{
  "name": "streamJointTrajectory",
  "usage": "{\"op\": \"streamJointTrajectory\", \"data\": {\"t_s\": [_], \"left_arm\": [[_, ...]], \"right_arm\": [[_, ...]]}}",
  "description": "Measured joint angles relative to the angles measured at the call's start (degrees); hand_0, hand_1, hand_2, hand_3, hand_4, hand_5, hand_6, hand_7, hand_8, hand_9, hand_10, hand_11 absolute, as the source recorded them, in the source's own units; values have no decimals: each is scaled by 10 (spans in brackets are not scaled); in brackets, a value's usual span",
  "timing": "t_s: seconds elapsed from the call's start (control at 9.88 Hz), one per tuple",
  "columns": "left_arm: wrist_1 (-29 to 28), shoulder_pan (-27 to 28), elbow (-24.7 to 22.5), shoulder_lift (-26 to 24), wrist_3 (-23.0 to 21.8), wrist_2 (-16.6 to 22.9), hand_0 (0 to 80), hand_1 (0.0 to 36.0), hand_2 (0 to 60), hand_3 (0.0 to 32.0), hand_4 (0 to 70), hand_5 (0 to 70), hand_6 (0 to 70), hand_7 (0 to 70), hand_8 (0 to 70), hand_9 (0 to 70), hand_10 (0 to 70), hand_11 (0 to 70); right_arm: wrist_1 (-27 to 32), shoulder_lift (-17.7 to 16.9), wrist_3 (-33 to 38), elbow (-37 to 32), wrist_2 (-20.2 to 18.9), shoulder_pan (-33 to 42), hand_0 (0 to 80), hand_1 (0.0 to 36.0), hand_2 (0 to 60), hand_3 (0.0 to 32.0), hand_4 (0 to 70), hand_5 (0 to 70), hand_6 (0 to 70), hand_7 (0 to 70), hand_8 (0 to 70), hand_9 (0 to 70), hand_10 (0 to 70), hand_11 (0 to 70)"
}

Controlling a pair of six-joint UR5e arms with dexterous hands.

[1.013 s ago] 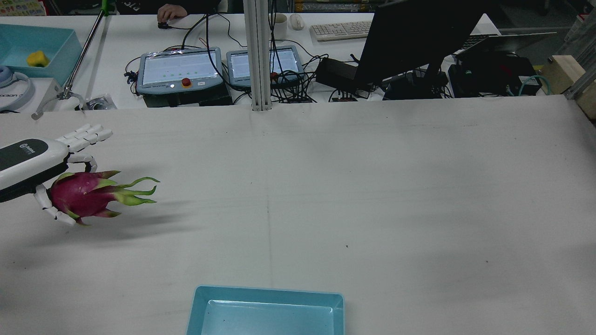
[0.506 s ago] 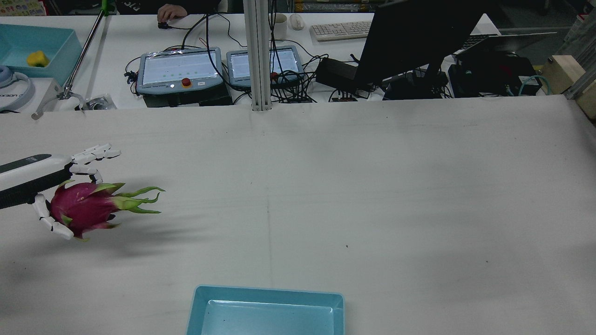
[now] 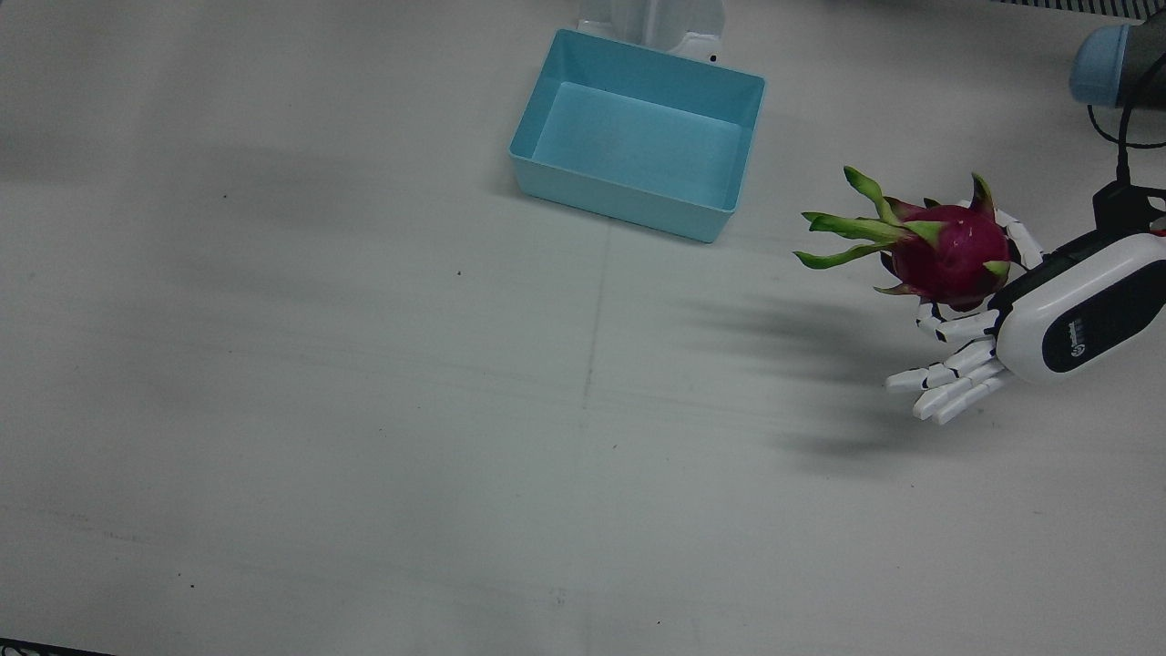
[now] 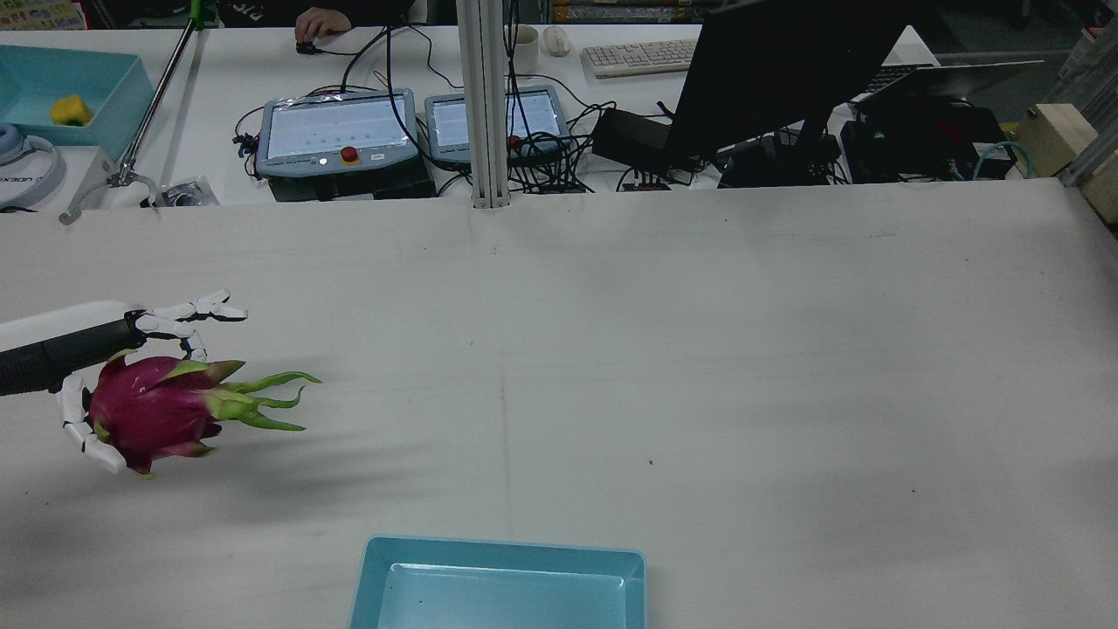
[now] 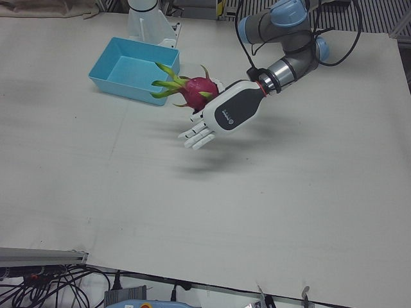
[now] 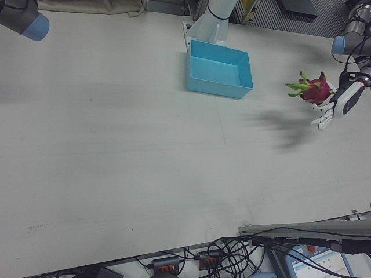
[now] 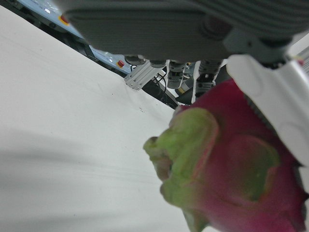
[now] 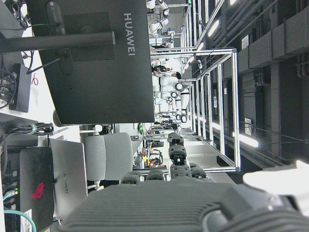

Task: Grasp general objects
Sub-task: 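Carry the dragon fruit toward the light-blue tray with the left hand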

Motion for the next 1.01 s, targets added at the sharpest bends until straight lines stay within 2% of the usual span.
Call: {"op": "streamJointTrajectory", "data": {"t_s": [0.41, 0.71, 1.01], "left_arm": [[53, 19, -52, 0, -20, 32, 642, 360, 600, 0, 700, 700, 99, 254, 9, 36, 0, 0], [116, 67, -118, 0, -17, 28, 696, 360, 600, 0, 700, 700, 114, 278, 12, 41, 0, 0], [144, 85, -149, -1, -26, 9, 716, 360, 600, 0, 700, 700, 119, 288, 13, 43, 0, 0]], "right_arm": [[0, 0, 0, 0, 0, 0, 0, 0, 0, 0, 0, 0, 0, 0, 0, 0, 0, 0], [0, 0, 0, 0, 0, 0, 0, 0, 0, 0, 0, 0, 0, 0, 0, 0, 0, 0], [0, 0, 0, 0, 0, 0, 0, 0, 0, 0, 0, 0, 0, 0, 0, 0, 0, 0]]}}
